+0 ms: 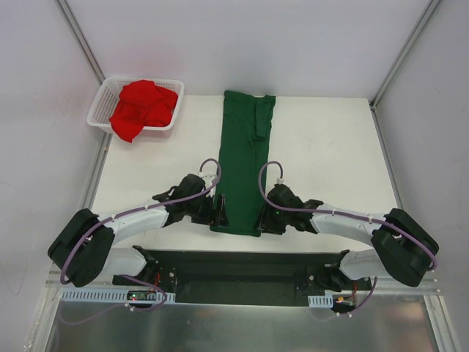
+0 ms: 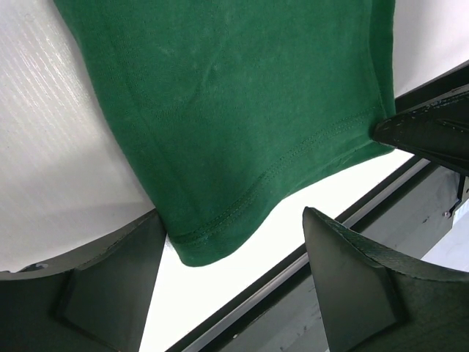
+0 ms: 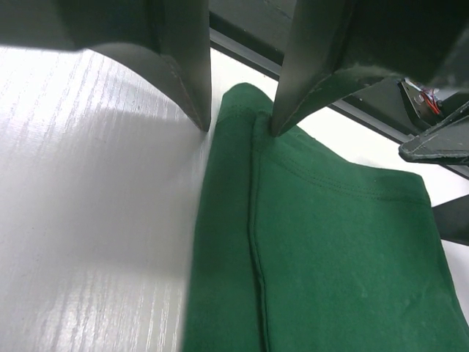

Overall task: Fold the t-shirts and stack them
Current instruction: Grab the bottom of the folded rectangular tshirt with both arms

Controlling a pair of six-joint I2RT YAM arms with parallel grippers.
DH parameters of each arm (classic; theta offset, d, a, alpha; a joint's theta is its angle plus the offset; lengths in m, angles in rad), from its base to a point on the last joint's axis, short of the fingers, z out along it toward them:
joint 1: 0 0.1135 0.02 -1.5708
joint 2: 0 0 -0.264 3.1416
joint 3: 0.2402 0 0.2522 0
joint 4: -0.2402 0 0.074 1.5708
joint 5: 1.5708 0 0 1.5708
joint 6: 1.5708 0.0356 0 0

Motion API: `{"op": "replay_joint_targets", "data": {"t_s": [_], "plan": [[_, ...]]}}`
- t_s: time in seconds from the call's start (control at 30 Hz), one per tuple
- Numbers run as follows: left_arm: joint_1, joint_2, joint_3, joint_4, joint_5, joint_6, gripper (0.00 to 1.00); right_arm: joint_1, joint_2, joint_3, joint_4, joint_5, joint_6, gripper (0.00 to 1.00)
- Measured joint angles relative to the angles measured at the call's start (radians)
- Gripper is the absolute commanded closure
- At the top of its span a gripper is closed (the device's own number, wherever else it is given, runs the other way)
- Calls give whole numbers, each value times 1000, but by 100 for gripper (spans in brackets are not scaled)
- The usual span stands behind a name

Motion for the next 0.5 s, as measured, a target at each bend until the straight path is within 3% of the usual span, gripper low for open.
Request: {"op": "replay_joint_targets", "data": {"t_s": [0.17, 0.43, 0.5], "plan": [[0, 13, 2, 3, 0, 2, 51, 0, 0, 0, 0, 0, 0, 59], [0, 21, -3, -3, -1, 7, 51, 1, 6, 5, 0, 0, 0, 59], [0, 10, -11, -3, -1, 7, 59, 1, 9, 6, 1, 0, 0, 59]]}}
